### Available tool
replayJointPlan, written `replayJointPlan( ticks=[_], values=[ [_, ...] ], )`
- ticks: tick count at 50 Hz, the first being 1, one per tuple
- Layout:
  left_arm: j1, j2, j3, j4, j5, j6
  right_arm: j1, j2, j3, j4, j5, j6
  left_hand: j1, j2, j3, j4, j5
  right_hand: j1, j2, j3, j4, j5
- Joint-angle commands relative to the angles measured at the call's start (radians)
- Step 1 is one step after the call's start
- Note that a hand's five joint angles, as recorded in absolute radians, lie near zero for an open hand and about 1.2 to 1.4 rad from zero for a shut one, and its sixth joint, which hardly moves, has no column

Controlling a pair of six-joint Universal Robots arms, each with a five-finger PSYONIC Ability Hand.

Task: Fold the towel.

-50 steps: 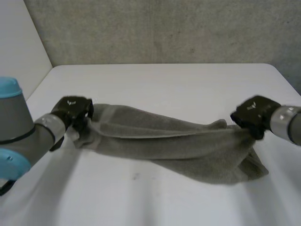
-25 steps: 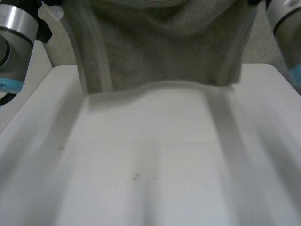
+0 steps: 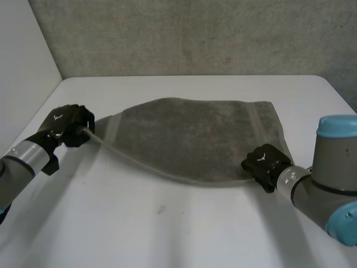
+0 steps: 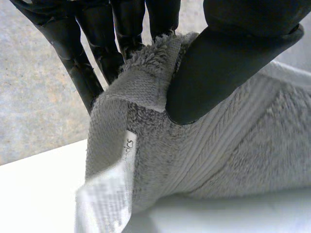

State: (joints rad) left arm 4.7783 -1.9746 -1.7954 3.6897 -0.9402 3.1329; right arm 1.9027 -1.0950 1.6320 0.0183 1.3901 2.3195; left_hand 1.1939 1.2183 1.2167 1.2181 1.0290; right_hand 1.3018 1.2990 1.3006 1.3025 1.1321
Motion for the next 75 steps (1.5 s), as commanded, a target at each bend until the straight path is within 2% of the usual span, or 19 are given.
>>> replayJointPlan(
  ticks=[1, 2, 5, 11, 22, 26, 34, 42, 44, 64, 66, 67, 69, 75],
  values=[
    [0.014, 0.048, -0.028, -0.007, 0.012, 0.042, -0.007, -0.072, 0.054, -0.089, 0.004, 0.064, 0.202, 0.178, 0.18, 0.178, 0.193, -0.7, -0.697, -0.699, -0.701, -0.705],
    [0.011, 0.049, -0.03, -0.008, 0.012, 0.041, -0.008, -0.097, 0.066, -0.115, 0.006, 0.098, 0.202, 0.178, 0.18, 0.178, 0.193, -0.84, -0.837, -0.838, -0.84, -0.844],
    [0.008, 0.057, -0.041, -0.007, 0.011, 0.042, -0.01, -0.137, 0.08, -0.152, 0.01, 0.168, 0.202, 0.178, 0.18, 0.178, 0.193, -0.967, -0.964, -0.966, -0.968, -0.972],
    [0.008, 0.075, -0.05, -0.007, 0.006, 0.041, -0.022, -0.172, 0.069, -0.147, 0.013, 0.297, 0.202, 0.178, 0.18, 0.178, 0.193, -0.944, -0.941, -0.943, -0.945, -0.949],
    [0.003, 0.097, -0.049, -0.019, 0.0, 0.024, -0.126, -0.183, 0.11, -0.003, -0.003, 0.327, 0.202, 0.178, 0.18, 0.178, 0.193, -0.897, -0.894, -0.896, -0.897, -0.902],
    [-0.008, 0.123, -0.033, -0.051, -0.002, -0.014, -0.162, -0.184, 0.163, -0.017, -0.013, 0.327, 0.202, 0.178, 0.18, 0.178, 0.193, -0.9, -0.897, -0.899, -0.9, -0.905],
    [-0.028, 0.168, 0.018, -0.094, -0.003, -0.094, -0.205, -0.172, 0.259, -0.135, -0.088, 0.327, 0.202, 0.178, 0.18, 0.178, 0.193, -0.885, -0.882, -0.884, -0.886, -0.89],
    [-0.041, 0.161, 0.034, -0.096, -0.012, -0.1, -0.209, -0.132, 0.266, -0.216, -0.105, 0.324, 0.202, 0.178, 0.18, 0.178, 0.193, -0.706, -0.703, -0.705, -0.707, -0.711],
    [-0.043, 0.155, 0.033, -0.096, -0.025, -0.1, -0.211, -0.117, 0.256, -0.219, -0.105, 0.32, 0.202, 0.178, 0.18, 0.178, 0.193, -0.592, -0.589, -0.591, -0.593, -0.597],
    [-0.044, 0.149, 0.034, -0.096, -0.029, -0.1, -0.212, -0.043, 0.19, -0.25, -0.092, 0.311, 0.202, 0.178, 0.18, 0.178, 0.193, -0.515, -0.512, -0.514, -0.516, -0.52],
    [-0.046, 0.148, 0.034, -0.096, -0.029, -0.1, -0.214, -0.04, 0.175, -0.251, -0.091, 0.313, 0.202, 0.178, 0.18, 0.178, 0.193, -0.261, -0.259, -0.26, -0.262, -0.266],
    [-0.046, 0.148, 0.034, -0.096, -0.029, -0.1, -0.214, -0.04, 0.175, -0.251, -0.091, 0.313, 0.202, 0.178, 0.18, 0.178, 0.193, -0.26, -0.257, -0.259, -0.26, -0.265],
    [-0.046, 0.145, 0.034, -0.096, -0.029, -0.1, -0.234, -0.031, 0.146, -0.25, -0.085, 0.317, 0.202, 0.178, 0.18, 0.178, 0.193, 0.093, 0.096, 0.094, 0.092, 0.088],
    [-0.046, 0.138, 0.025, -0.097, -0.031, -0.099, -0.295, -0.063, 0.092, -0.228, -0.079, 0.328, 0.202, 0.178, 0.18, 0.178, 0.193, 0.094, 0.097, 0.096, 0.094, 0.09]
  ],
)
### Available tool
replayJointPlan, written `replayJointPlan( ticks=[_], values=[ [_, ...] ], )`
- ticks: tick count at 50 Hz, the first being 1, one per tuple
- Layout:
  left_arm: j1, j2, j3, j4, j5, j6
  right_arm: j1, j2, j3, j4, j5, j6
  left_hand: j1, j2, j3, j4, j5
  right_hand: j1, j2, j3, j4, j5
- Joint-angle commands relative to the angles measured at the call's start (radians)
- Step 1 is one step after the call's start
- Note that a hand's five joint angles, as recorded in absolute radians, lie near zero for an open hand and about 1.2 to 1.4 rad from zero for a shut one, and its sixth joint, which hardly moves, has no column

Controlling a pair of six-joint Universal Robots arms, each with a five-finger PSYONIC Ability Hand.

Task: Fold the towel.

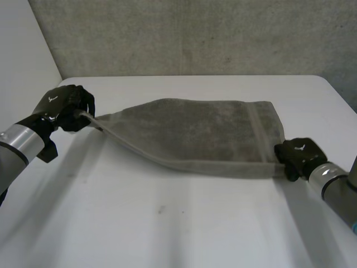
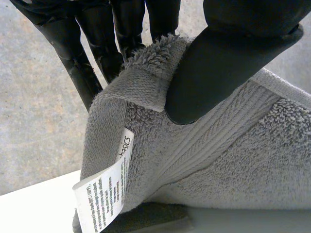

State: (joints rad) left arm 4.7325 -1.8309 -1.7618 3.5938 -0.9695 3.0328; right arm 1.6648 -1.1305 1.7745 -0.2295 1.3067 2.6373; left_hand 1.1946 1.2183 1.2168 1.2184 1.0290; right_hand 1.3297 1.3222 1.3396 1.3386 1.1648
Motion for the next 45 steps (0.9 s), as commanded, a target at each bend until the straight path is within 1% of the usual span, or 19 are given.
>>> replayJointPlan(
  ticks=[1, 6, 9, 10, 12, 13, 15, 19, 22, 24, 29, 31, 34, 35, 36, 38, 39, 41, 45],
  values=[
    [0.0, -0.004, -0.016, -0.003, -0.001, 0.001, -0.065, -0.047, -0.052, 0.028, 0.005, 0.009, 0.202, 0.178, 0.18, 0.178, 0.193, 0.067, 0.074, 0.057, 0.058, 0.057],
    [0.0, 0.001, -0.047, -0.017, 0.002, 0.004, -0.082, -0.158, -0.043, 0.085, -0.004, 0.004, 0.202, 0.178, 0.18, 0.178, 0.193, 0.067, 0.074, 0.057, 0.058, 0.057],
    [0.003, 0.012, -0.074, -0.021, 0.003, 0.014, -0.118, -0.32, -0.049, 0.153, -0.018, 0.006, 0.202, 0.178, 0.18, 0.178, 0.193, 0.067, 0.074, 0.057, 0.058, 0.057],
    [0.003, 0.012, -0.074, -0.021, 0.003, 0.014, -0.119, -0.321, -0.049, 0.153, -0.018, 0.006, 0.202, 0.178, 0.18, 0.178, 0.193, 0.067, 0.074, 0.057, 0.058, 0.057],
    [0.011, 0.019, -0.08, -0.041, 0.005, 0.006, -0.151, -0.443, -0.059, 0.209, -0.046, -0.002, 0.202, 0.178, 0.18, 0.178, 0.193, 0.067, 0.074, 0.057, 0.058, 0.057],
    [0.011, 0.019, -0.081, -0.041, 0.005, 0.006, -0.151, -0.443, -0.06, 0.21, -0.046, -0.002, 0.202, 0.178, 0.18, 0.178, 0.193, 0.067, 0.074, 0.057, 0.058, 0.057],
    [0.014, 0.039, -0.071, -0.099, 0.006, 0.006, -0.181, -0.546, -0.096, 0.275, -0.085, -0.005, 0.202, 0.178, 0.18, 0.178, 0.193, 0.067, 0.074, 0.057, 0.058, 0.057],
    [0.015, 0.079, -0.059, -0.171, 0.009, 0.003, -0.204, -0.589, -0.152, 0.346, -0.126, -0.004, 0.202, 0.178, 0.18, 0.178, 0.193, 0.067, 0.074, 0.057, 0.058, 0.057],
    [0.014, 0.16, -0.041, -0.274, 0.014, -0.003, -0.23, -0.609, -0.246, 0.473, -0.158, -0.005, 0.202, 0.178, 0.18, 0.178, 0.193, 0.067, 0.074, 0.057, 0.058, 0.057],
    [0.014, 0.185, -0.039, -0.299, 0.012, -0.002, -0.234, -0.609, -0.273, 0.513, -0.162, -0.008, 0.202, 0.178, 0.18, 0.178, 0.193, 0.067, 0.074, 0.057, 0.058, 0.057],
    [0.006, 0.237, -0.041, -0.339, -0.001, 0.003, -0.234, -0.572, -0.34, 0.621, -0.161, -0.056, 0.202, 0.178, 0.18, 0.178, 0.193, 0.067, 0.074, 0.057, 0.058, 0.057],
    [0.003, 0.226, -0.042, -0.342, -0.014, 0.008, -0.234, -0.453, -0.366, 0.699, -0.147, -0.146, 0.202, 0.178, 0.18, 0.178, 0.193, 0.067, 0.074, 0.057, 0.058, 0.057],
    [0.0, 0.153, -0.033, -0.343, -0.055, 0.017, -0.223, -0.374, -0.383, 0.746, -0.139, -0.221, 0.202, 0.178, 0.18, 0.178, 0.193, 0.067, 0.074, 0.057, 0.058, 0.057],
    [-0.034, 0.049, 0.016, -0.36, -0.107, 0.041, -0.215, -0.308, -0.406, 0.794, -0.12, -0.291, 0.202, 0.178, 0.18, 0.178, 0.193, 0.067, 0.074, 0.057, 0.058, 0.057],
    [-0.034, 0.048, 0.016, -0.36, -0.107, 0.041, -0.198, -0.254, -0.427, 0.821, -0.092, -0.321, 0.202, 0.178, 0.18, 0.178, 0.193, 0.067, 0.074, 0.057, 0.058, 0.057],
    [-0.087, -0.066, 0.083, -0.401, -0.153, 0.098, -0.146, -0.163, -0.464, 0.834, -0.032, -0.324, 0.202, 0.178, 0.18, 0.178, 0.193, 0.067, 0.074, 0.057, 0.058, 0.057],
    [-0.088, -0.067, 0.084, -0.402, -0.153, 0.098, -0.146, -0.163, -0.465, 0.834, -0.032, -0.324, 0.202, 0.178, 0.18, 0.178, 0.193, 0.067, 0.074, 0.057, 0.058, 0.057],
    [-0.117, -0.161, 0.155, -0.429, -0.192, 0.168, -0.109, -0.124, -0.48, 0.834, -0.009, -0.326, 0.202, 0.178, 0.18, 0.178, 0.193, 0.067, 0.074, 0.057, 0.058, 0.057],
    [-0.131, -0.229, 0.223, -0.432, -0.219, 0.205, -0.047, -0.037, -0.535, 0.817, 0.028, -0.324, 0.202, 0.178, 0.18, 0.178, 0.193, 0.067, 0.074, 0.057, 0.058, 0.057]
  ],
)
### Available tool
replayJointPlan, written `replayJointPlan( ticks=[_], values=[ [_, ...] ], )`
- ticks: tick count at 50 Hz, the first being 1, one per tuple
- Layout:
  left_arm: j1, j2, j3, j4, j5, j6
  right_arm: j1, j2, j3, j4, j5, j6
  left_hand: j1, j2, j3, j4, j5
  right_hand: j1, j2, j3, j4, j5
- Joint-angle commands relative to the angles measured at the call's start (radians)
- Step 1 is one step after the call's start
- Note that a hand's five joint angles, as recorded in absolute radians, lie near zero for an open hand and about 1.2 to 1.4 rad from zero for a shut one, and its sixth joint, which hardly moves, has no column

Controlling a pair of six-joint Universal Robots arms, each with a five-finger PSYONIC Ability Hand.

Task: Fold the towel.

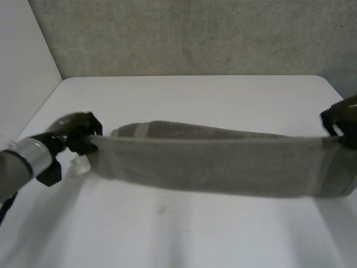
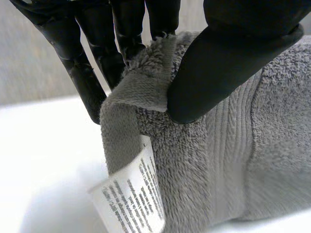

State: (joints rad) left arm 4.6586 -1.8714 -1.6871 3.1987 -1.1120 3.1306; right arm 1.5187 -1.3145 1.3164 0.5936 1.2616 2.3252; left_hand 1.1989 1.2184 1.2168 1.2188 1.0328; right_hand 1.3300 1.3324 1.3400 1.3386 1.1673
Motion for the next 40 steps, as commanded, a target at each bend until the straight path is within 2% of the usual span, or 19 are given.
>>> replayJointPlan(
  ticks=[1, 7, 9, 10, 12, 13, 14, 15, 17, 18, 20, 21, 23, 26, 28, 35, 37, 40],
  values=[
    [-0.063, -0.215, 0.186, -0.036, -0.081, 0.109, 0.107, 0.179, -0.106, -0.02, 0.079, -0.01, 0.197, 0.178, 0.18, 0.178, 0.189, 0.066, 0.064, 0.056, 0.058, 0.054],
    [-0.1, -0.272, 0.339, -0.034, -0.084, 0.108, 0.152, 0.274, -0.25, -0.077, 0.111, 0.014, 0.197, 0.178, 0.18, 0.178, 0.189, 0.066, 0.064, 0.056, 0.058, 0.054],
    [-0.119, -0.281, 0.459, -0.025, -0.086, 0.103, 0.192, 0.331, -0.417, -0.116, 0.156, 0.052, 0.197, 0.178, 0.18, 0.178, 0.189, 0.066, 0.064, 0.056, 0.058, 0.054],
    [-0.12, -0.281, 0.46, -0.025, -0.086, 0.103, 0.192, 0.331, -0.418, -0.116, 0.156, 0.053, 0.197, 0.178, 0.18, 0.178, 0.189, 0.066, 0.064, 0.056, 0.058, 0.054],
    [-0.144, -0.281, 0.597, 0.015, -0.088, 0.094, 0.212, 0.38, -0.631, -0.168, 0.182, 0.117, 0.197, 0.178, 0.18, 0.178, 0.189, 0.066, 0.064, 0.056, 0.058, 0.054],
    [-0.144, -0.281, 0.598, 0.015, -0.088, 0.094, 0.212, 0.38, -0.632, -0.169, 0.182, 0.117, 0.197, 0.178, 0.18, 0.178, 0.189, 0.066, 0.064, 0.056, 0.058, 0.054],
    [-0.158, -0.276, 0.66, 0.053, -0.094, 0.079, 0.216, 0.394, -0.743, -0.21, 0.185, 0.167, 0.197, 0.178, 0.18, 0.178, 0.189, 0.066, 0.064, 0.056, 0.058, 0.054],
    [-0.158, -0.276, 0.661, 0.053, -0.094, 0.078, 0.216, 0.394, -0.744, -0.21, 0.185, 0.168, 0.197, 0.178, 0.18, 0.178, 0.189, 0.066, 0.064, 0.056, 0.058, 0.054],
    [-0.172, -0.256, 0.762, 0.166, -0.135, 0.028, 0.218, 0.397, -0.909, -0.323, 0.193, 0.299, 0.197, 0.178, 0.18, 0.178, 0.189, 0.066, 0.064, 0.056, 0.058, 0.054],
    [-0.172, -0.256, 0.762, 0.167, -0.135, 0.028, 0.218, 0.397, -0.91, -0.324, 0.193, 0.299, 0.197, 0.178, 0.18, 0.178, 0.189, 0.066, 0.064, 0.056, 0.058, 0.054],
    [-0.172, -0.221, 0.819, 0.297, -0.198, -0.065, 0.216, 0.376, -0.988, -0.411, 0.202, 0.405, 0.197, 0.178, 0.18, 0.178, 0.189, 0.066, 0.064, 0.056, 0.058, 0.054],
    [-0.172, -0.221, 0.819, 0.297, -0.198, -0.066, 0.216, 0.376, -0.988, -0.411, 0.202, 0.405, 0.197, 0.178, 0.18, 0.178, 0.189, 0.066, 0.064, 0.056, 0.058, 0.054],
    [-0.164, -0.2, 0.837, 0.409, -0.242, -0.18, 0.216, 0.33, -0.996, -0.42, 0.2, 0.434, 0.197, 0.178, 0.18, 0.178, 0.189, 0.066, 0.064, 0.056, 0.058, 0.054],
    [-0.161, -0.2, 0.845, 0.446, -0.247, -0.234, 0.216, 0.31, -0.973, -0.397, 0.2, 0.431, 0.197, 0.178, 0.18, 0.178, 0.189, 0.066, 0.064, 0.056, 0.058, 0.054],
    [-0.155, -0.204, 0.83, 0.452, -0.244, -0.294, 0.219, 0.284, -0.895, -0.319, 0.182, 0.412, 0.197, 0.178, 0.18, 0.178, 0.189, 0.066, 0.064, 0.056, 0.058, 0.054],
    [-0.146, -0.218, 0.716, 0.409, -0.224, -0.294, 0.225, 0.247, -0.689, -0.233, 0.176, 0.356, 0.197, 0.178, 0.18, 0.178, 0.189, 0.066, 0.064, 0.056, 0.058, 0.054],
    [-0.13, -0.218, 0.611, 0.411, -0.181, -0.293, 0.225, 0.23, -0.562, -0.239, 0.157, 0.338, 0.197, 0.178, 0.18, 0.178, 0.189, 0.066, 0.064, 0.056, 0.058, 0.054],
    [-0.124, -0.218, 0.553, 0.415, -0.147, -0.291, 0.224, 0.224, -0.497, -0.244, 0.137, 0.327, 0.197, 0.178, 0.18, 0.178, 0.189, 0.066, 0.064, 0.056, 0.058, 0.054]
  ],
)
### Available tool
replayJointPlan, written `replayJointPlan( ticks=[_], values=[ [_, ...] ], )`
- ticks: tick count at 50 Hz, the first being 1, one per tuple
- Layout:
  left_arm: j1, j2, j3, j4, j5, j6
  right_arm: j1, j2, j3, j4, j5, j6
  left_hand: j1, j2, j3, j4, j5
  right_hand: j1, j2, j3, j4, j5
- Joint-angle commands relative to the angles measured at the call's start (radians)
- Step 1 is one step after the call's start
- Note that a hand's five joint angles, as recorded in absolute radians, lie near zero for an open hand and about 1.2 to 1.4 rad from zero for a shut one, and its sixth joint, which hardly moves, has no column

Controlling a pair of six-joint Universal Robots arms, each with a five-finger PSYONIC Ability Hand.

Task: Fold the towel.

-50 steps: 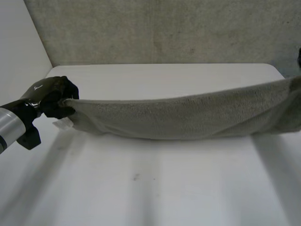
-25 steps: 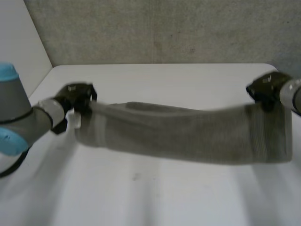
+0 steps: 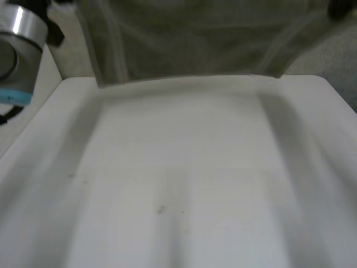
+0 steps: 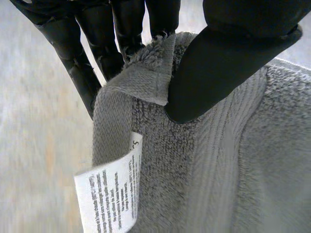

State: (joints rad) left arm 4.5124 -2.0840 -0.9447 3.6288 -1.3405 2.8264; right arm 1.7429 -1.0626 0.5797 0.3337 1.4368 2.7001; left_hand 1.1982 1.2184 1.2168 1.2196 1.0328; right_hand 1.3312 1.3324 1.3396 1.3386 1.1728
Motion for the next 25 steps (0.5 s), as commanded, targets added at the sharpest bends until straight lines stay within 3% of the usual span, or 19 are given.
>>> replayJointPlan(
  ticks=[1, 5, 13, 25],
  values=[
    [0.028, -0.005, -0.247, -0.009, 0.116, 0.014, -0.002, -0.03, 0.302, 0.008, -0.061, -0.06, 0.198, 0.178, 0.179, 0.177, 0.189, 0.065, 0.064, 0.057, 0.058, 0.049],
    [0.053, -0.007, -0.421, 0.039, 0.202, 0.051, -0.006, -0.028, 0.48, -0.045, -0.114, -0.101, 0.198, 0.178, 0.179, 0.177, 0.189, 0.065, 0.064, 0.057, 0.058, 0.049],
    [0.088, 0.004, -0.644, 0.102, 0.254, 0.23, -0.013, -0.033, 0.727, -0.145, -0.124, -0.183, 0.198, 0.178, 0.179, 0.177, 0.189, 0.065, 0.064, 0.057, 0.058, 0.049],
    [0.131, 0.093, -0.781, 0.091, 0.342, 0.297, -0.042, -0.168, 0.858, -0.145, -0.13, -0.203, 0.198, 0.178, 0.179, 0.177, 0.189, 0.065, 0.064, 0.057, 0.058, 0.049]
  ],
)
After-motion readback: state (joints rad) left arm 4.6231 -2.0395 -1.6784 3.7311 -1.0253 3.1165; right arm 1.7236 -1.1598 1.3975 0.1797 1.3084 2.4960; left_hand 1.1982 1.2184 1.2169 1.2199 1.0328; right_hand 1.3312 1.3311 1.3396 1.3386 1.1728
